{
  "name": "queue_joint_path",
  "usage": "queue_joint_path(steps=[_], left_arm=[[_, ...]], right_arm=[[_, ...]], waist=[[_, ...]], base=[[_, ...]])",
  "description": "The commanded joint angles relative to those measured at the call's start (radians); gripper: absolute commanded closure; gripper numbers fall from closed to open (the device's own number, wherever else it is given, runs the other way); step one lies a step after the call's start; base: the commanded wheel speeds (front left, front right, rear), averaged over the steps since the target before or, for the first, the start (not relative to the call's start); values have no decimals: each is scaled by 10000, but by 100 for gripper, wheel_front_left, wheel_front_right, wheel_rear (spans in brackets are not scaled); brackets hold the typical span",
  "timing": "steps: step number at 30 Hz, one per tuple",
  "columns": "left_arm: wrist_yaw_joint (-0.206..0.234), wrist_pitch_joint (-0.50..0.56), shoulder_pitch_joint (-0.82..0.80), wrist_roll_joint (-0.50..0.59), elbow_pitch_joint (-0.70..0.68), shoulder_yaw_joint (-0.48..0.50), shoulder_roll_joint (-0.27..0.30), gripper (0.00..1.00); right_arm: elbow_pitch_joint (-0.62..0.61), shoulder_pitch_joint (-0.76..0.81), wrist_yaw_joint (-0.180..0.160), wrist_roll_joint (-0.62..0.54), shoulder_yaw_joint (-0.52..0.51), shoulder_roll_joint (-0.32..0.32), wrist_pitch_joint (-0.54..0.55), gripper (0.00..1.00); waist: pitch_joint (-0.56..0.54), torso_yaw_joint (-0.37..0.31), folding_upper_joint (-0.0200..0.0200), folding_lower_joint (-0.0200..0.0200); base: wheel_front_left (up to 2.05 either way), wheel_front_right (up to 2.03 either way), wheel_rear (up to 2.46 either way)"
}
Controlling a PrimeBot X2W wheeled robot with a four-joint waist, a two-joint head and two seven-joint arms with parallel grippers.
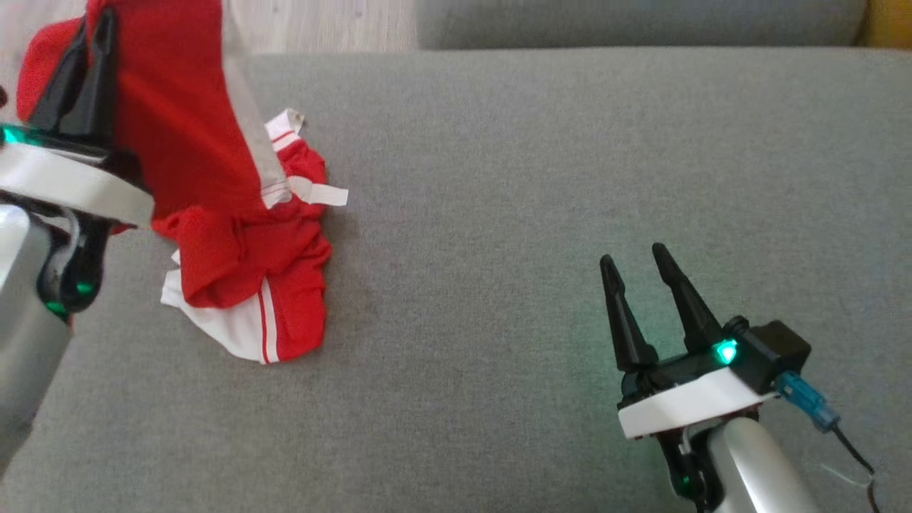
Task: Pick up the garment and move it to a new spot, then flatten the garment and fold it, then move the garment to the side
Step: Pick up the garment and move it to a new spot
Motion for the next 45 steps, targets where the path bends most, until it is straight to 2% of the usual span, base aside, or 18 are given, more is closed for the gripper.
queue_joint_path(steps=[1, 10, 15, 22, 27, 28, 29, 30, 35, 41, 45], left_arm=[[76, -92, -220, 30, -396, 527, 570, 100], [836, 224, 478, 279, -2920, 177, 538, 100], [1088, 807, 443, 423, -3835, -299, 200, 100], [959, 1326, -66, 854, -3737, -1165, -650, 100], [705, 1454, -689, 1102, -3009, -1479, -1122, 100], [629, 1422, -795, 1117, -2817, -1517, -1227, 57], [557, 1378, -889, 1186, -2610, -1580, -1301, 20], [513, 1327, -983, 1315, -2396, -1661, -1352, 0], [556, 568, -1153, 1696, -1458, -1683, -1580, 0], [633, -111, -861, 1616, -881, -1339, -1503, 0], [779, -405, 98, 1292, -885, -754, -1229, 0]], right_arm=[[-279, -111, -7, 64, 271, -18, -109, 0], [-341, -108, -7, 447, 298, -18, -109, 0], [-598, -352, -7, 664, 307, -18, -109, 0], [-1494, -882, -7, 1179, 518, -18, -109, 0], [-1992, -1085, -7, 1454, 424, -18, -109, 0], [-2040, -1093, -7, 1510, 396, -18, -109, 0], [-2071, -1092, -7, 1554, 387, -18, -109, 0], [-2100, -1090, -7, 1581, 398, -18, -109, 0], [-2145, -963, -7, 1565, 315, -18, -109, 0], [-1959, -941, -7, 1149, 153, -18, -109, 0], [-1696, -879, -7, 808, 115, -18, -109, 0]], waist=[[-225, -55, -1, 2], [-406, -765, -1, 2], [-112, -1882, -1, 2], [840, -3760, -1, 2], [1444, -4703, -1, 2], [1522, -4826, -1, 2], [1588, -4926, -1, 2], [1638, -4989, -1, 2], [1611, -4784, -1, 2], [1229, -3877, -1, 2], [751, -3072, -1, 2]], base=[[0, 0, 0], [0, 0, 0], [0, 0, 0], [0, 0, 0], [0, 0, 0], [0, 0, 0], [0, 0, 0], [0, 0, 0], [0, 0, 0], [0, 0, 0], [0, 0, 0]])
